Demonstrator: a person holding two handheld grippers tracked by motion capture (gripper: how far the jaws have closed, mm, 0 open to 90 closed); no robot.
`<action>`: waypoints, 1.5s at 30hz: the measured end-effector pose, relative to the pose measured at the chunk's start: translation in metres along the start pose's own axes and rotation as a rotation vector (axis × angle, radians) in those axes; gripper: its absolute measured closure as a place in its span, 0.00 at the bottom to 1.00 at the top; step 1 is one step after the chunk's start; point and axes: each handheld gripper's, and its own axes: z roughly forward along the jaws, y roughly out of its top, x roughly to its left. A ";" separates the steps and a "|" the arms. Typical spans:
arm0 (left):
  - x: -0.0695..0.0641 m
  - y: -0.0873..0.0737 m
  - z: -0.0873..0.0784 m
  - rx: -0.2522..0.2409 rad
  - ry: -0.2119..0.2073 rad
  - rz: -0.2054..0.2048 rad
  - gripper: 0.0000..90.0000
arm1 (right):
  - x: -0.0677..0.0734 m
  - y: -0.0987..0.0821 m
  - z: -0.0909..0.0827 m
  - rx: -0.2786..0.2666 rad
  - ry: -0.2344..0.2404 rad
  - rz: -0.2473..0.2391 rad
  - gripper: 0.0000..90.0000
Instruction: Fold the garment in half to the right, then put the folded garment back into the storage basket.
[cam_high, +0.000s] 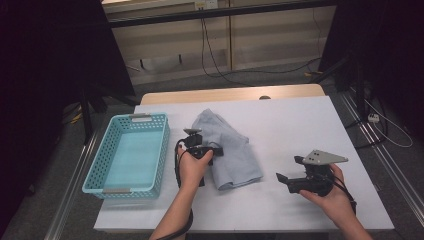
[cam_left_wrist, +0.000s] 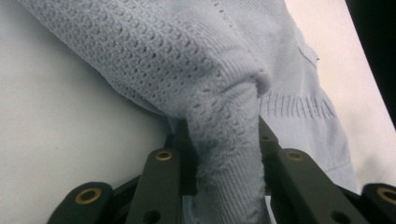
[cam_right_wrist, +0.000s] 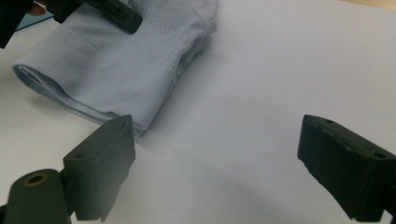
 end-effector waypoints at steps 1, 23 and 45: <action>-0.001 0.001 -0.001 0.002 0.001 0.003 0.80 | 0.000 0.000 0.000 0.003 0.000 0.000 0.12; -0.005 0.024 -0.022 0.086 0.038 0.027 0.80 | 0.000 0.000 -0.001 -0.009 0.009 -0.001 0.12; -0.006 0.042 -0.044 0.163 0.103 0.068 0.80 | 0.003 0.000 -0.001 -0.007 0.012 -0.015 0.12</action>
